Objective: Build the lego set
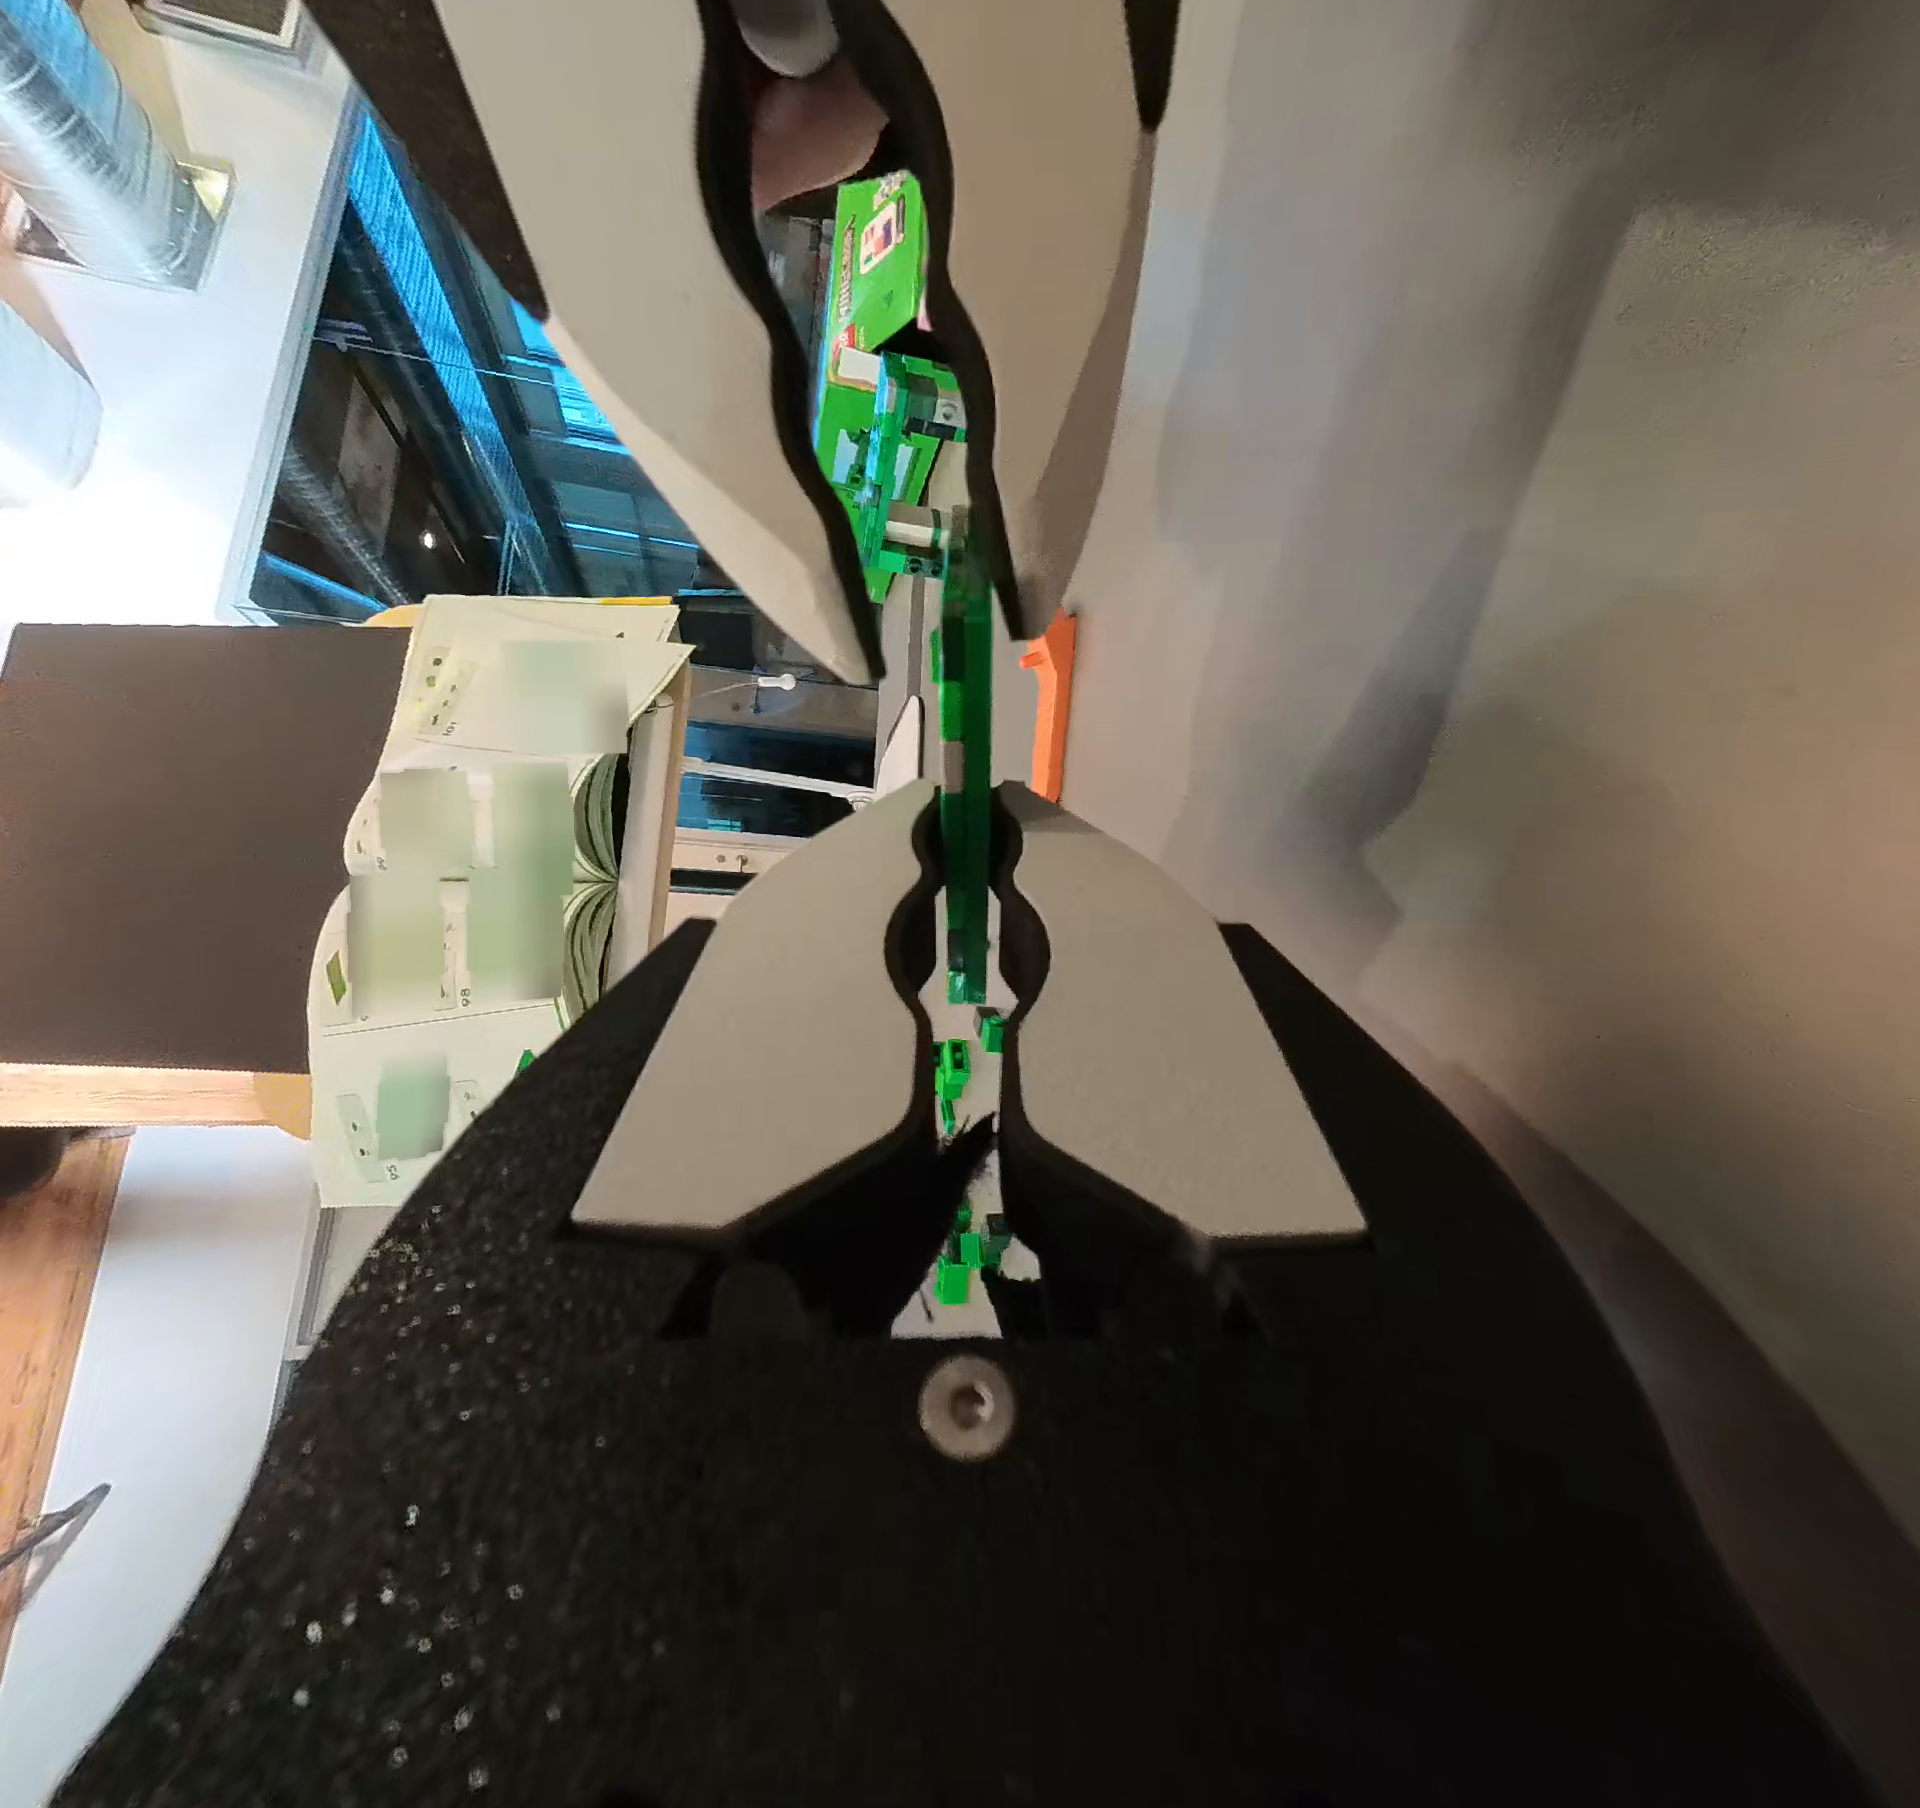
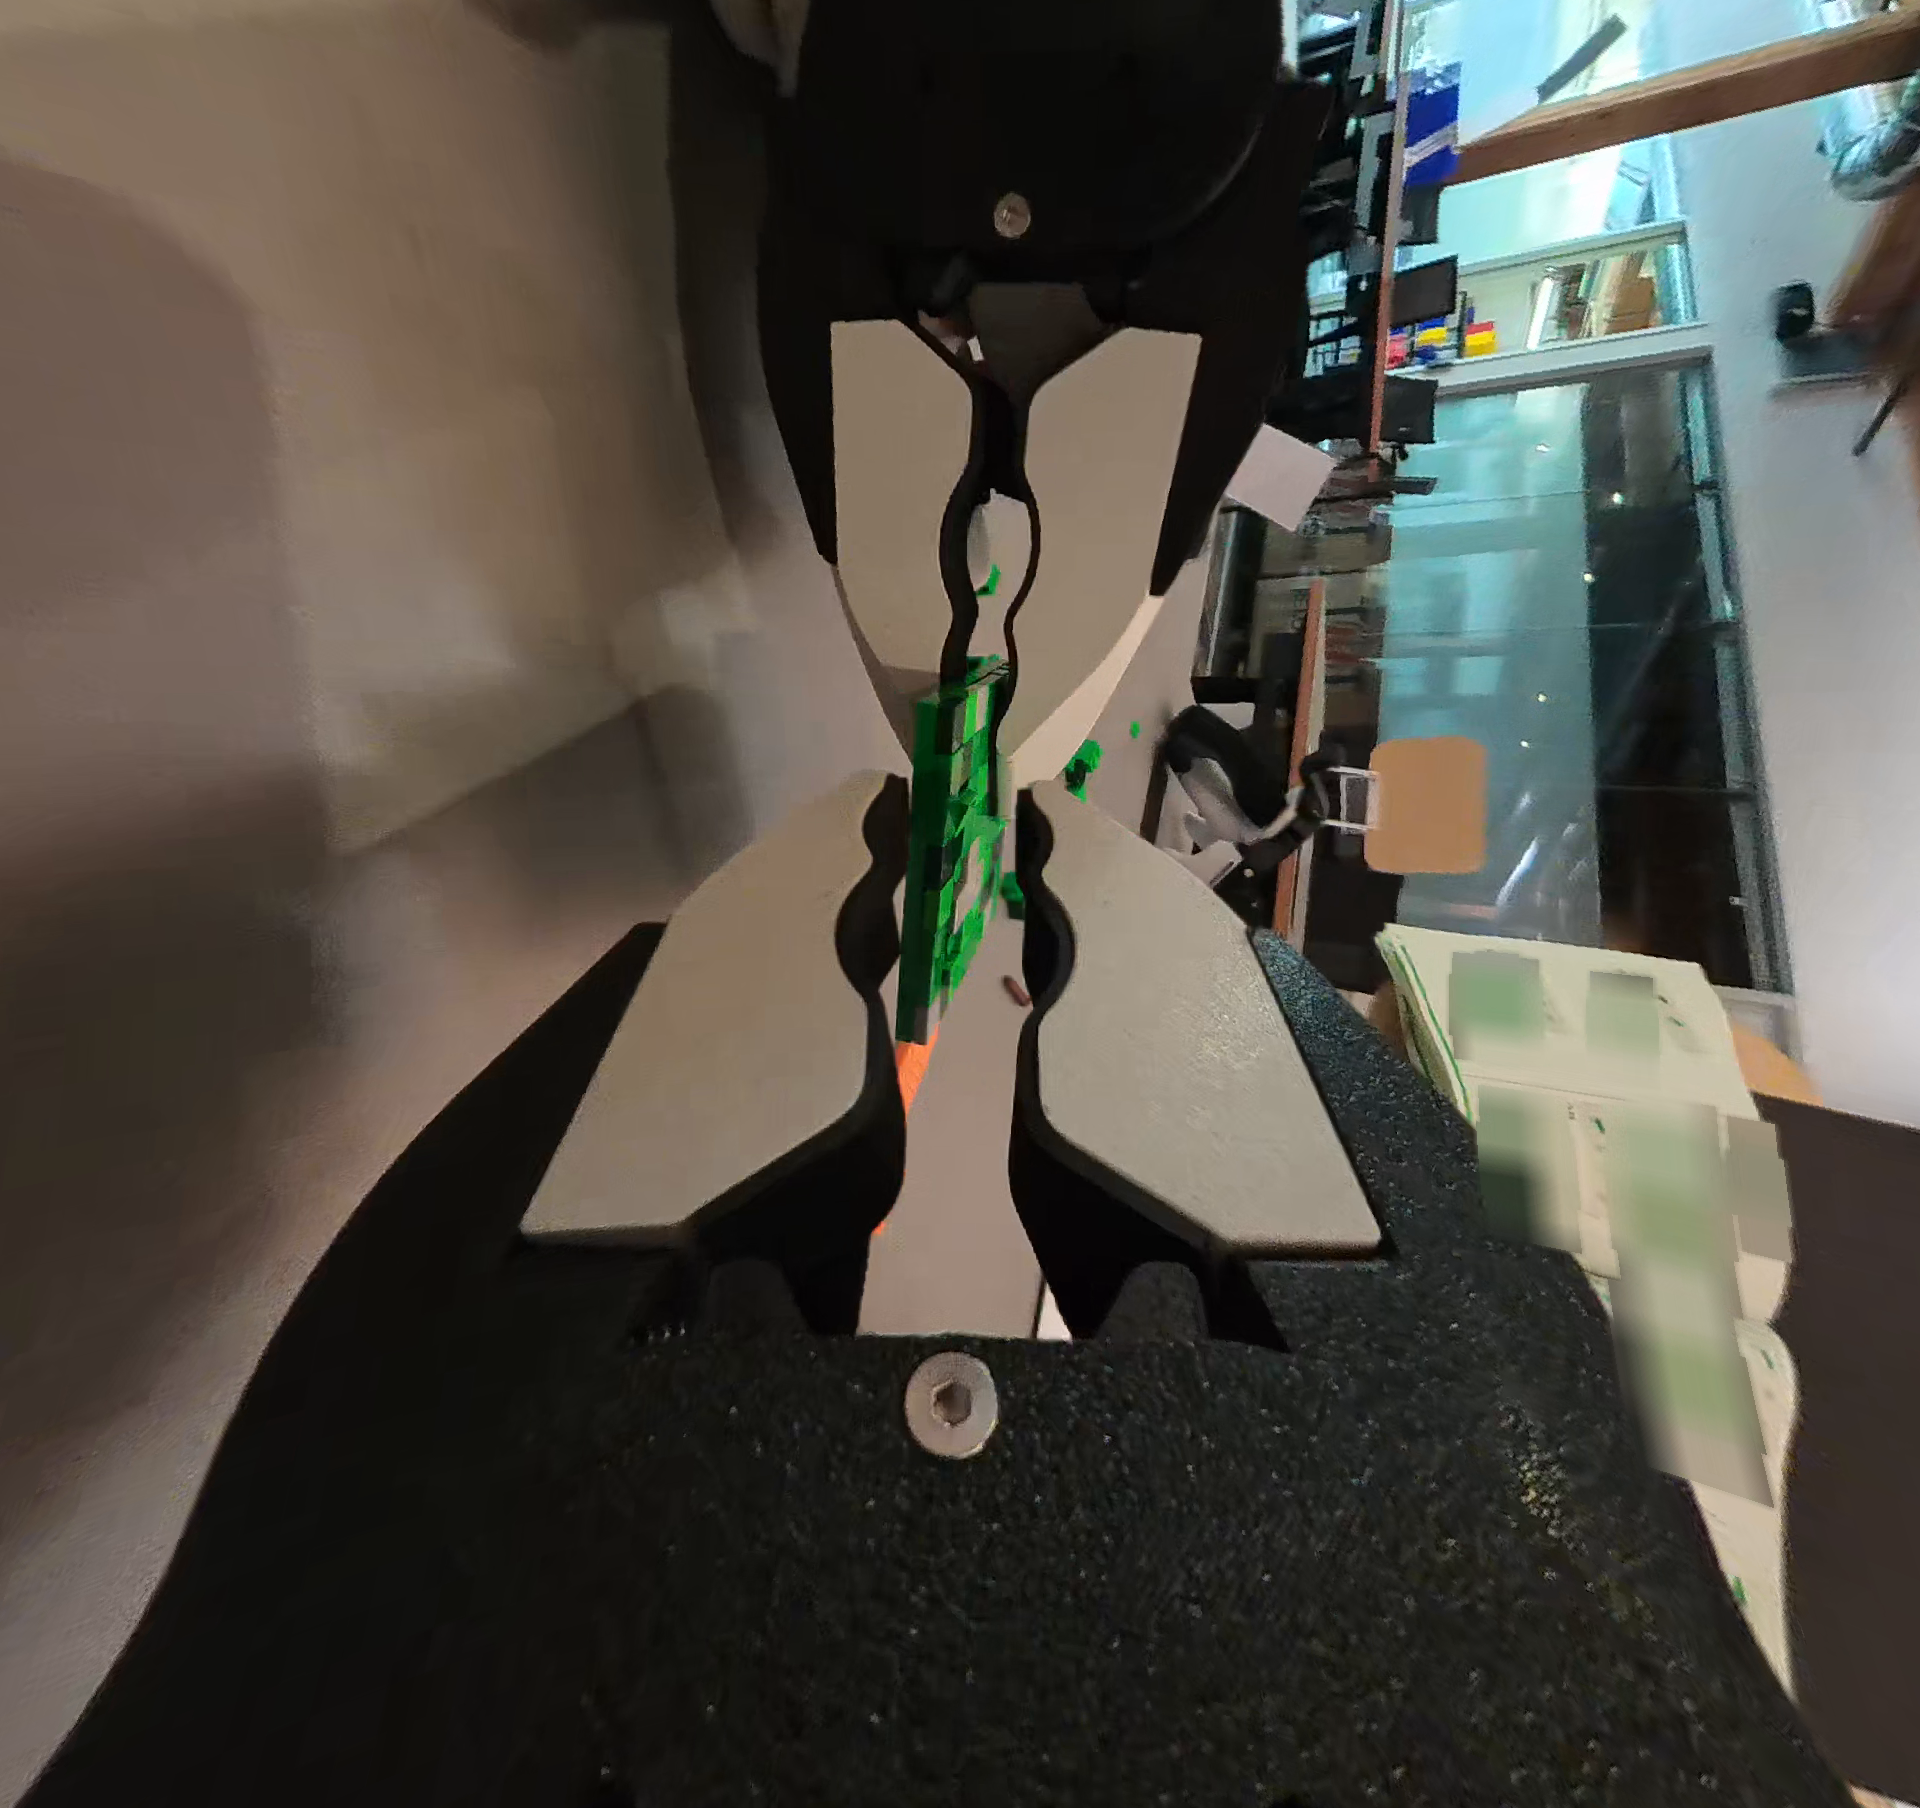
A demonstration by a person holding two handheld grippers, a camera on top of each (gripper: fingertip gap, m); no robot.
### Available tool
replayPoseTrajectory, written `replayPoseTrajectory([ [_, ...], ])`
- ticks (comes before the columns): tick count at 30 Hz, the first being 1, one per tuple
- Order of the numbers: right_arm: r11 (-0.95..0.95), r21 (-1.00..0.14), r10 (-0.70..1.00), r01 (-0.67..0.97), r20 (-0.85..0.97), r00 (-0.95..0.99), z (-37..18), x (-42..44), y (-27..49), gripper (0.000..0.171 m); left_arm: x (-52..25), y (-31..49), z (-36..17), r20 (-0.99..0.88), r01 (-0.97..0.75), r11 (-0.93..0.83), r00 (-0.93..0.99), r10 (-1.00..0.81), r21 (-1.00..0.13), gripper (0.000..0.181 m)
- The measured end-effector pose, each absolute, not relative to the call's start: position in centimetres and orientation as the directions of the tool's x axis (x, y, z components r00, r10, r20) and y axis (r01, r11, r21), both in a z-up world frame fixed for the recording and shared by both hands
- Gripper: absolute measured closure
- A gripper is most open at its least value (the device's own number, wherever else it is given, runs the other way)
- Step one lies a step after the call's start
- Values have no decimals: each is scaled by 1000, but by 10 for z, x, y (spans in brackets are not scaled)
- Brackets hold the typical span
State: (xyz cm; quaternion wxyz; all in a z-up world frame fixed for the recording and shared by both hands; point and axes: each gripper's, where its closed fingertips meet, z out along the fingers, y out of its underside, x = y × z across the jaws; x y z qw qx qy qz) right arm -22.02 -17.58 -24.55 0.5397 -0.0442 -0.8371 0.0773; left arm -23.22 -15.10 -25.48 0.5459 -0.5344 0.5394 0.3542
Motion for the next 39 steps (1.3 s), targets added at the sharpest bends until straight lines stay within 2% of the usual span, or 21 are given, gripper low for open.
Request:
replayPoseTrajectory([
  [3, 981, -195, 174, -7, 891, -420, -248, -220, -176, 161, -233, -151, -254, -966, -963, 172, 176, -190, -209, 176],
  [10, 974, -225, 201, -6, 880, -431, -246, -222, -176, 162, -234, -150, -254, -963, -962, 164, 183, -197, -216, 176],
  [18, 995, -41, -2, -95, 910, -414, -247, -220, -176, 165, -230, -151, -259, -960, -964, 165, 170, -223, -210, 174],
  [24, 984, -167, 129, -65, 913, -386, -240, -222, -177, 161, -234, -150, -250, -966, -961, 166, 192, -175, -221, 176],
  [31, 980, -190, 158, -53, 916, -369, -238, -223, -176, 155, -234, -150, -250, -967, -962, 165, 187, -171, -215, 176],
  [39, 978, -209, 189, -3, 888, -418, -246, -224, -171, 161, -231, -151, -250, -969, -963, 174, 175, -172, -205, 176],
])
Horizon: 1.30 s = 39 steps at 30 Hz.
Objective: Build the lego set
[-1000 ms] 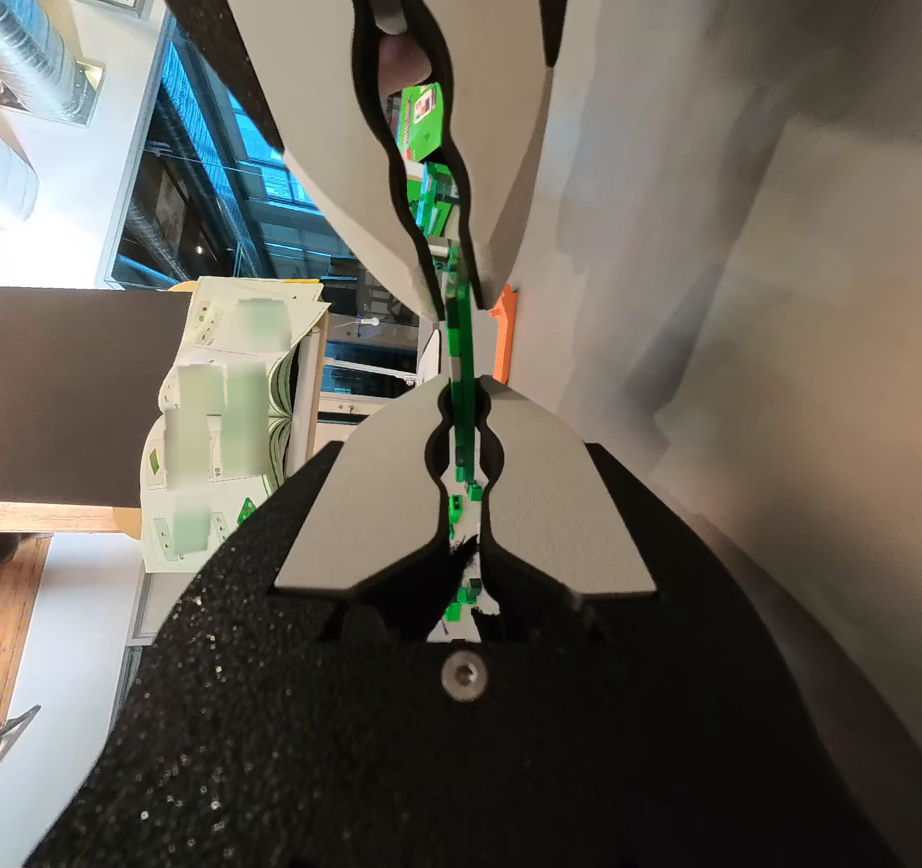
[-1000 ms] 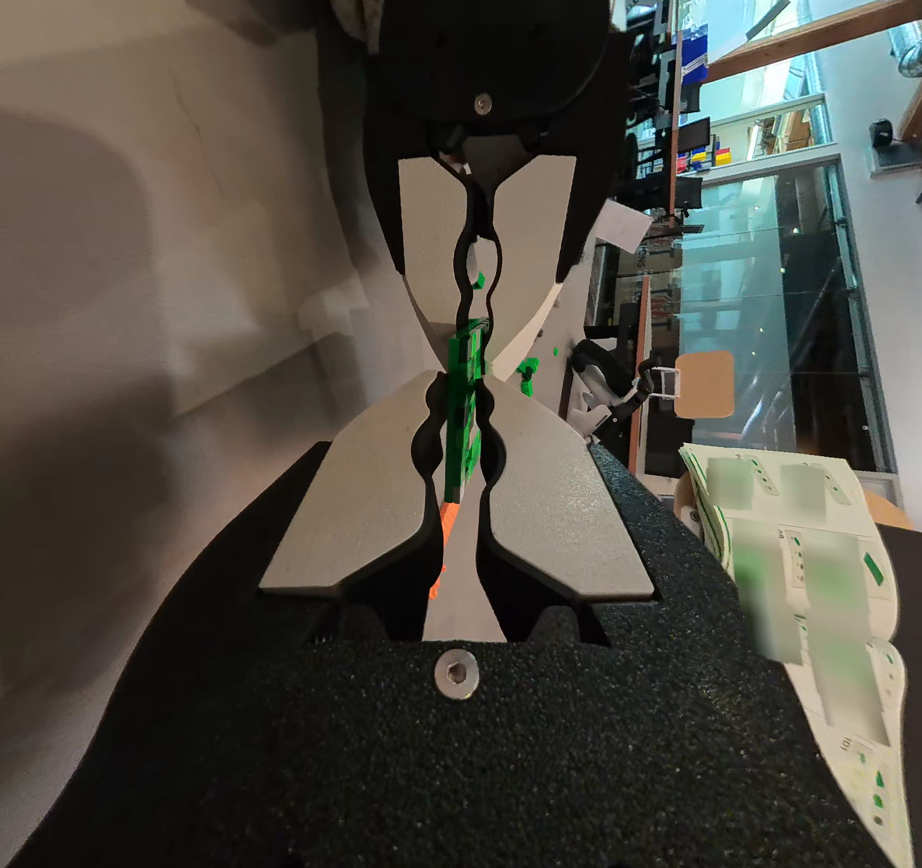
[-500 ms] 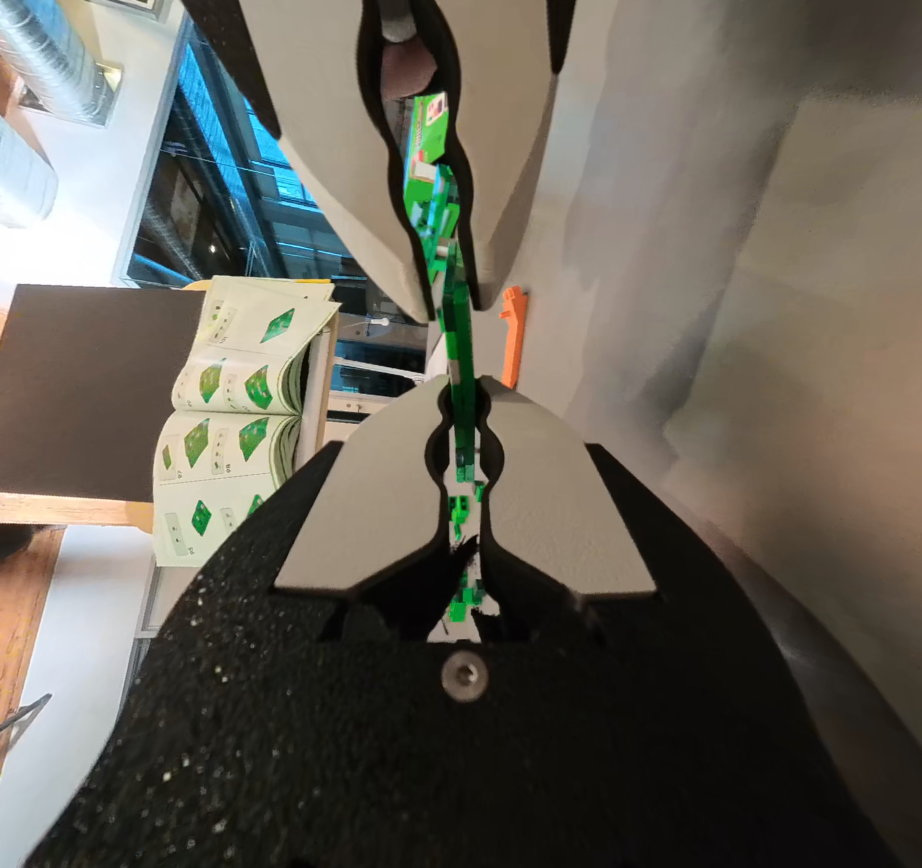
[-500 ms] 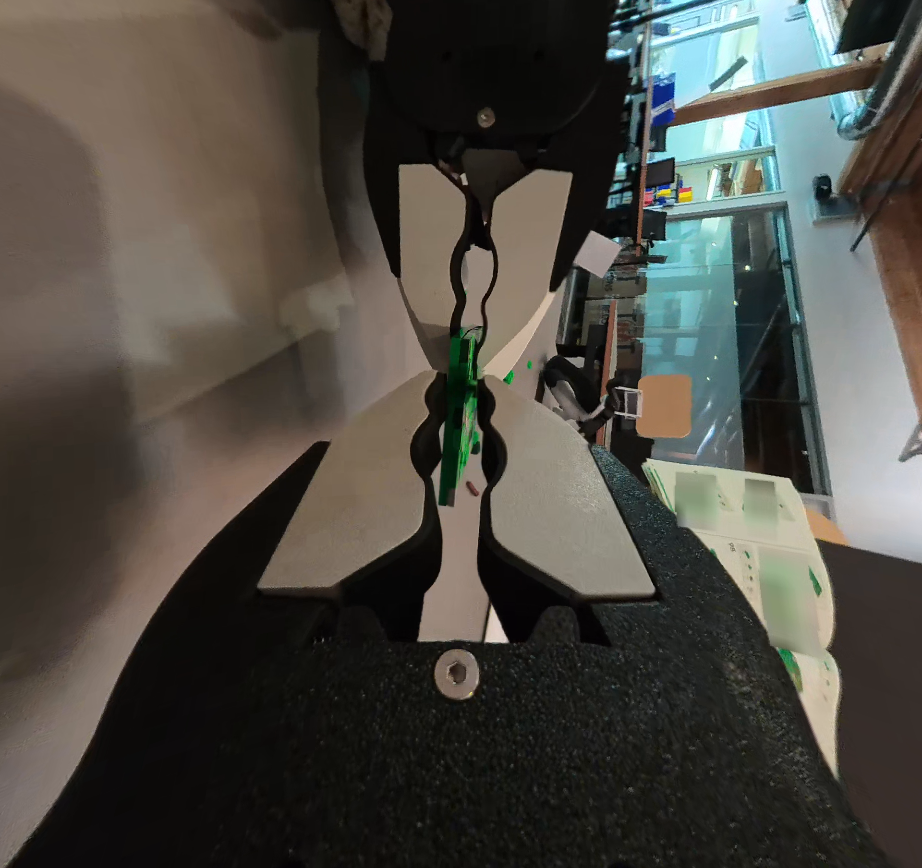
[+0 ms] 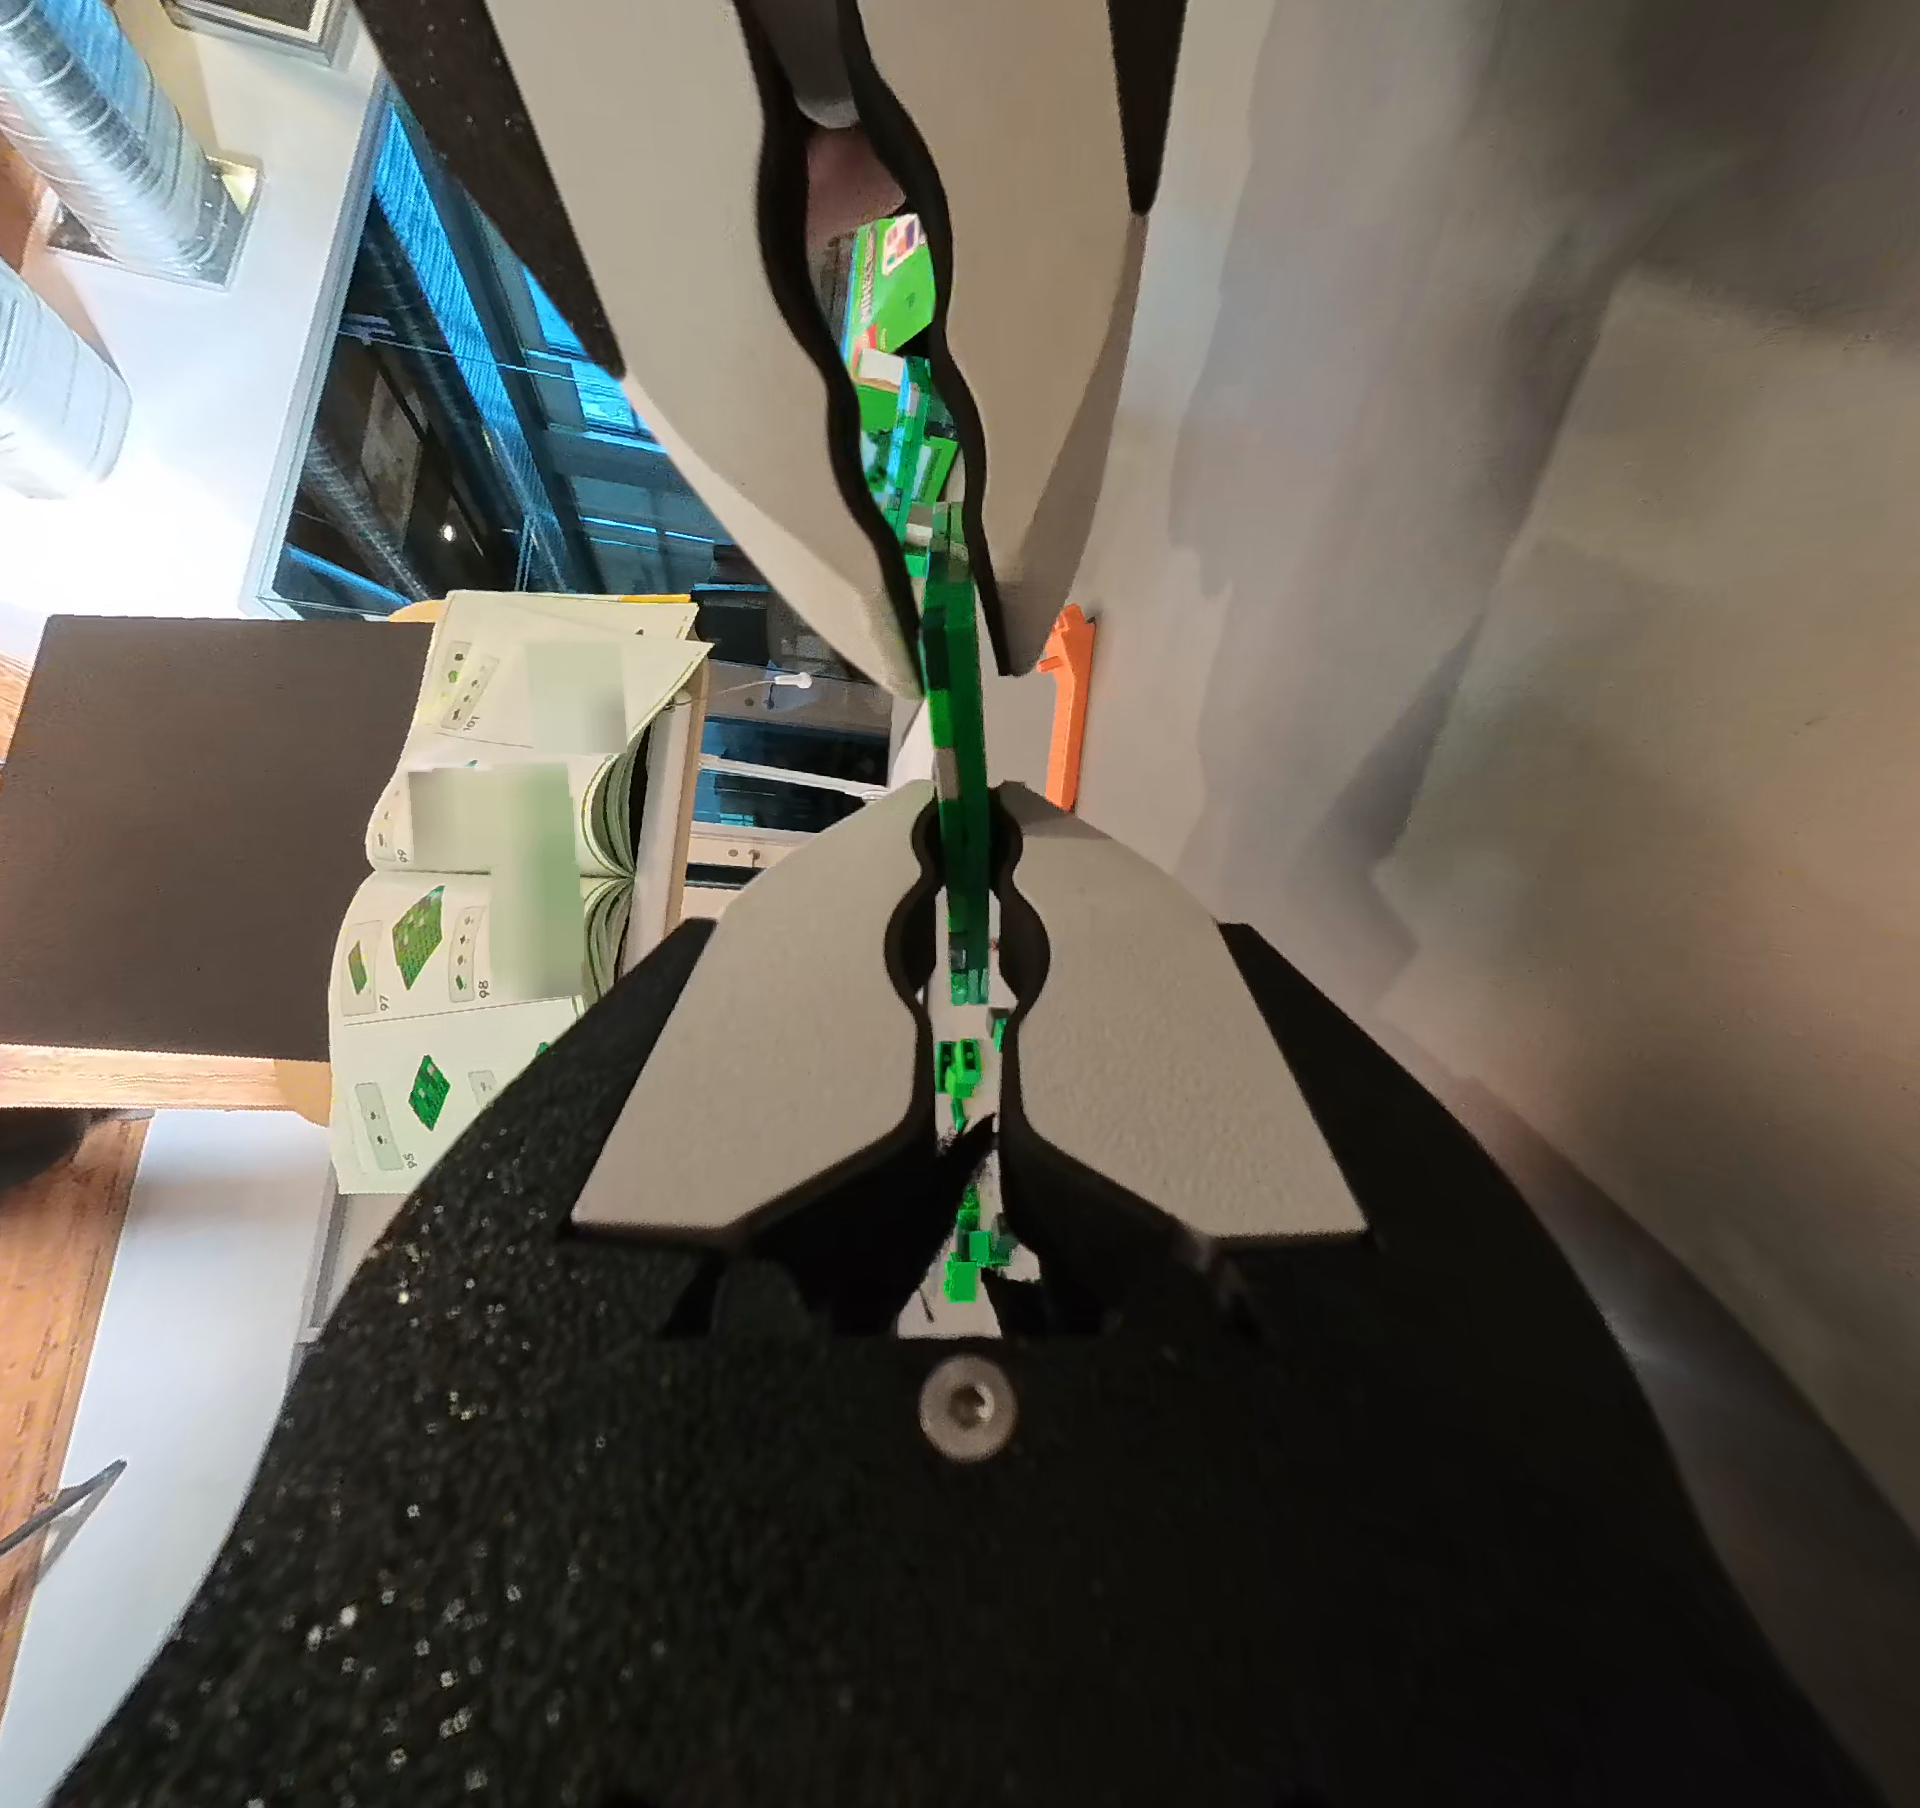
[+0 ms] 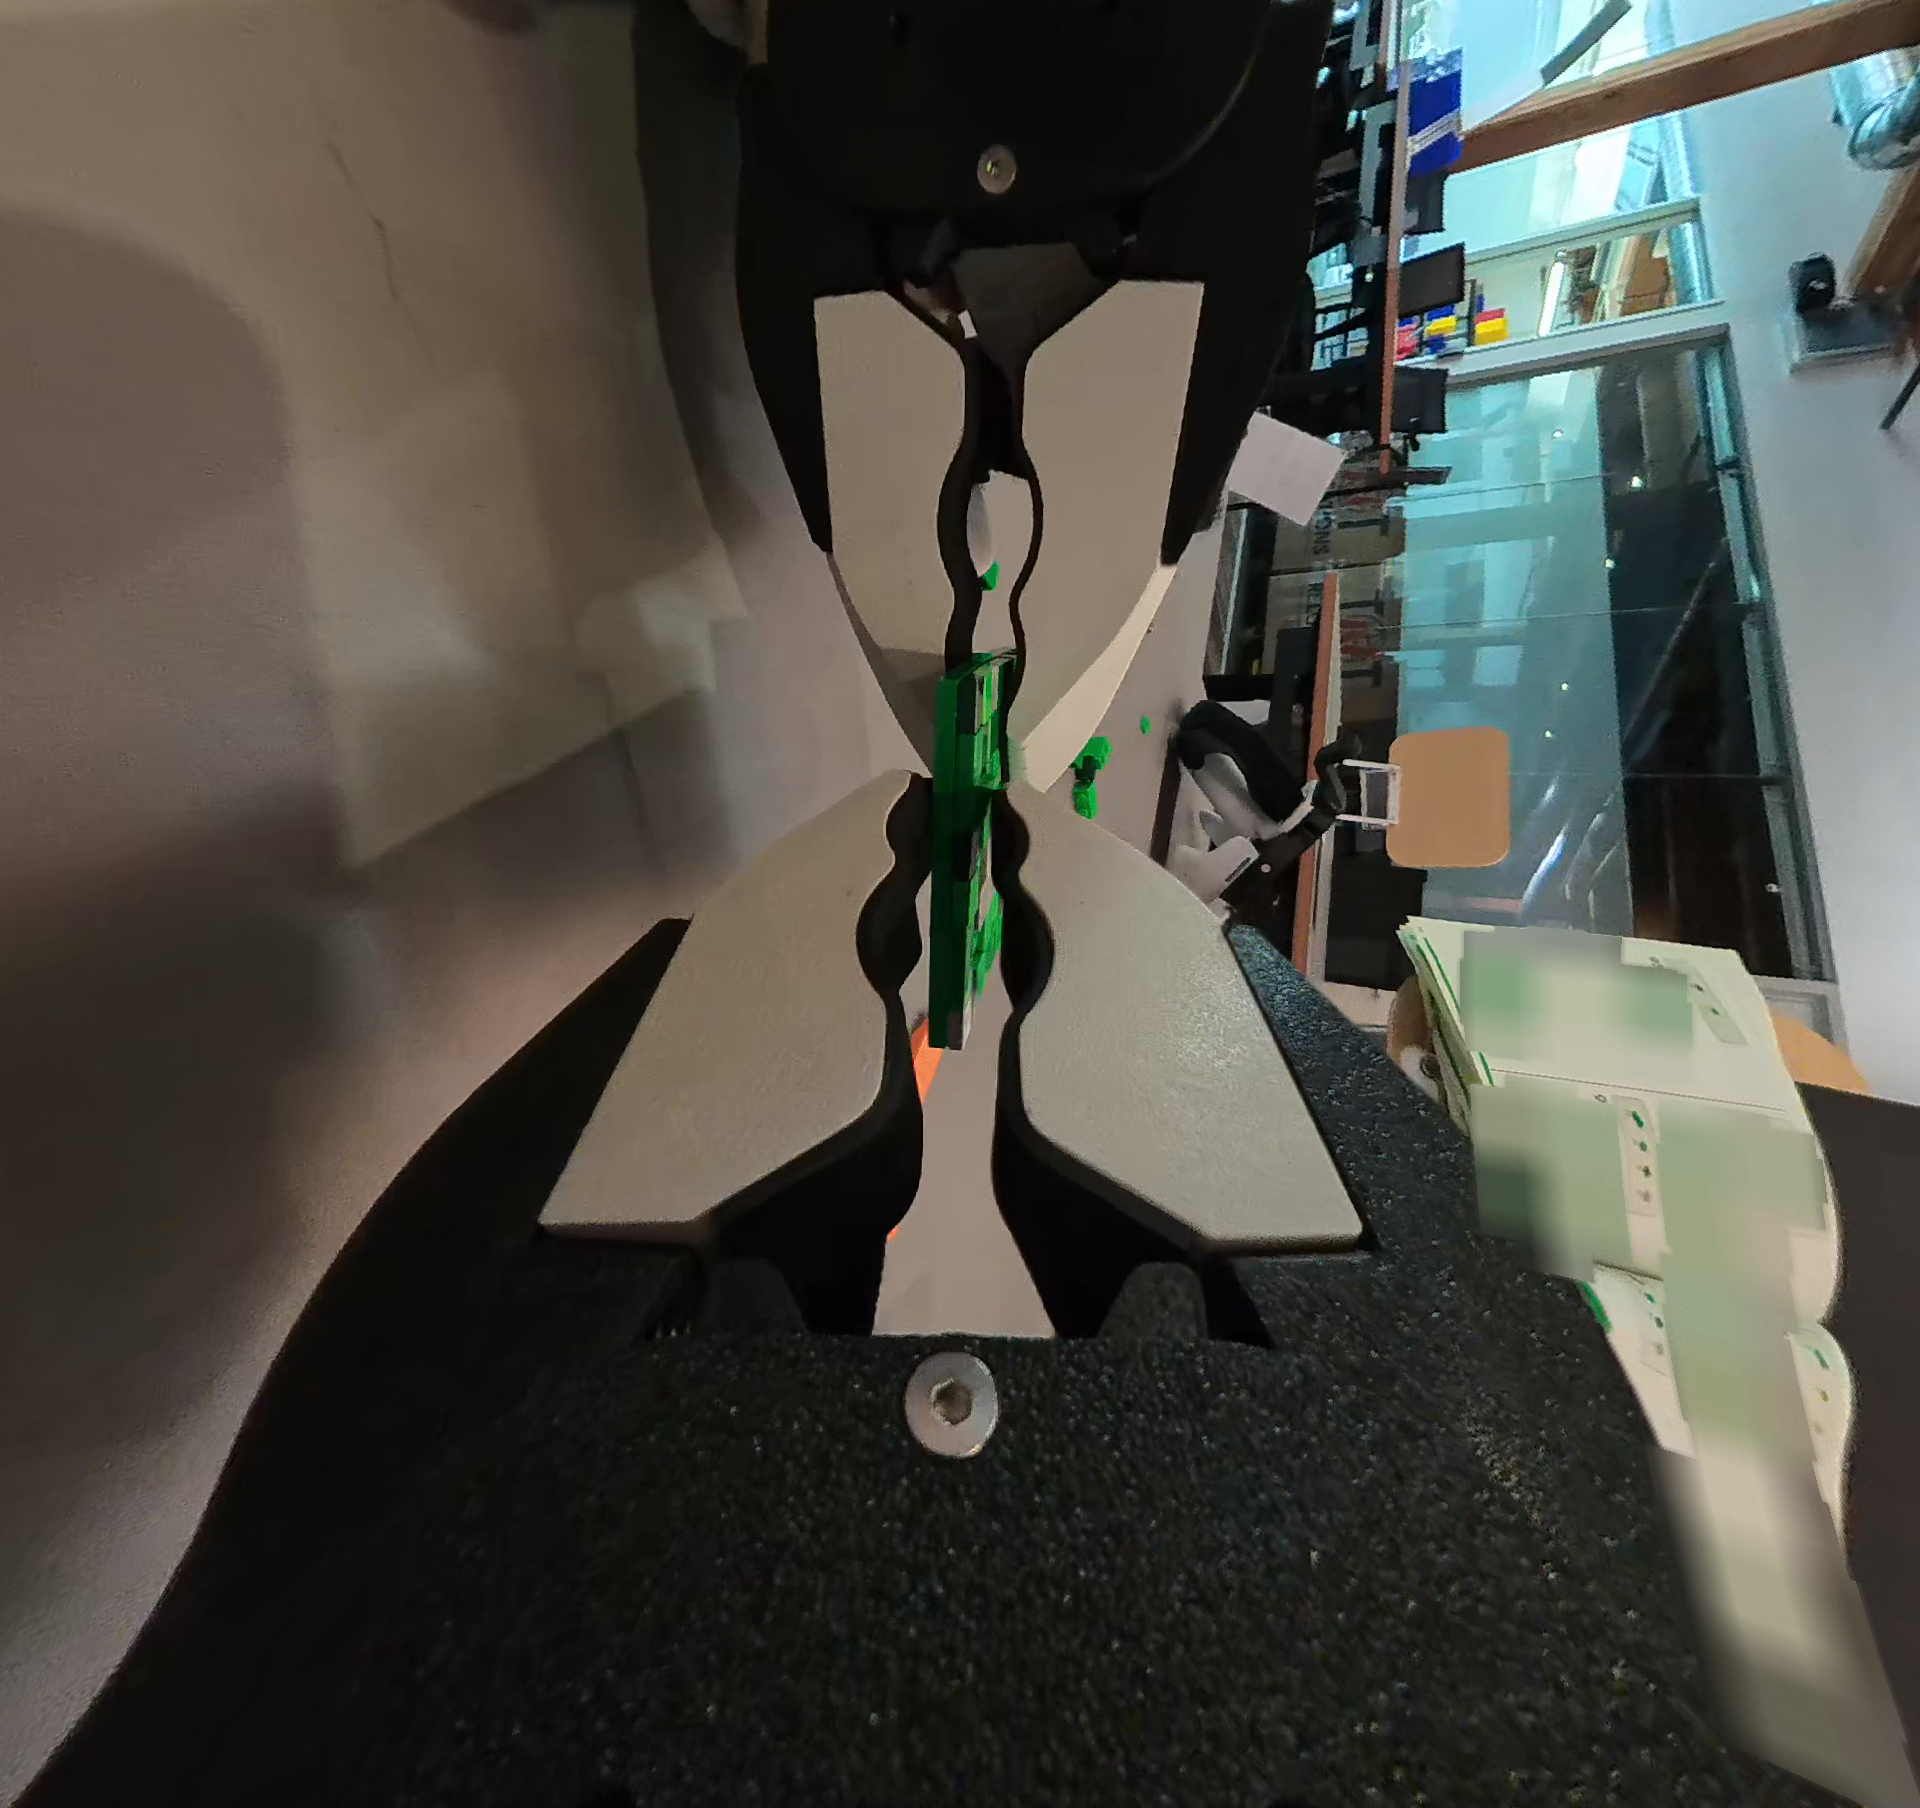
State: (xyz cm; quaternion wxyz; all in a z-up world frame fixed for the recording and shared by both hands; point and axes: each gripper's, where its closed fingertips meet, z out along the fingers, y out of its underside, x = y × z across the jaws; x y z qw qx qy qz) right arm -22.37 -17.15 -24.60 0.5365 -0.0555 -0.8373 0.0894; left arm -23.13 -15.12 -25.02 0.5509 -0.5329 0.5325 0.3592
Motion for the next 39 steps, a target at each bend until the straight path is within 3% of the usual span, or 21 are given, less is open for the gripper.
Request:
replayPoseTrajectory([
  [5, 990, -142, 130, 1, 905, -406, -244, -226, -169, 163, -232, -150, -252, -962, -959, 165, 197, -190, -229, 175],
  [16, 974, 220, -224, -54, 901, -372, -246, -227, -169, 163, -233, -150, -255, -965, -970, 140, 171, -199, -200, 172],
  [20, 975, 216, -217, -44, 899, -381, -247, -225, -168, 163, -231, -149, -257, -965, -969, 147, 165, -203, -196, 171],
  [23, 998, 60, -66, -28, 925, -375, -239, -226, -168, 164, -230, -150, -246, -963, -952, 184, 217, -158, -245, 169],
  [28, 999, -27, 13, -31, 923, -385, -233, -225, -170, 164, -224, -154, -237, -982, -957, 226, 167, -86, -183, 173],
  [32, 998, 43, -54, -36, 925, -377, -234, -226, -168, 163, -226, -152, -240, -956, -943, 193, 244, -161, -273, 175],
  [36, 985, 163, -171, -54, 901, -400, -243, -227, -167, 160, -227, -150, -247, -954, -954, 155, 227, -196, -259, 176],
  [39, 985, 166, -173, -50, 903, -393, -243, -227, -166, 161, -228, -150, -246, -952, -953, 147, 237, -194, -267, 176],
])
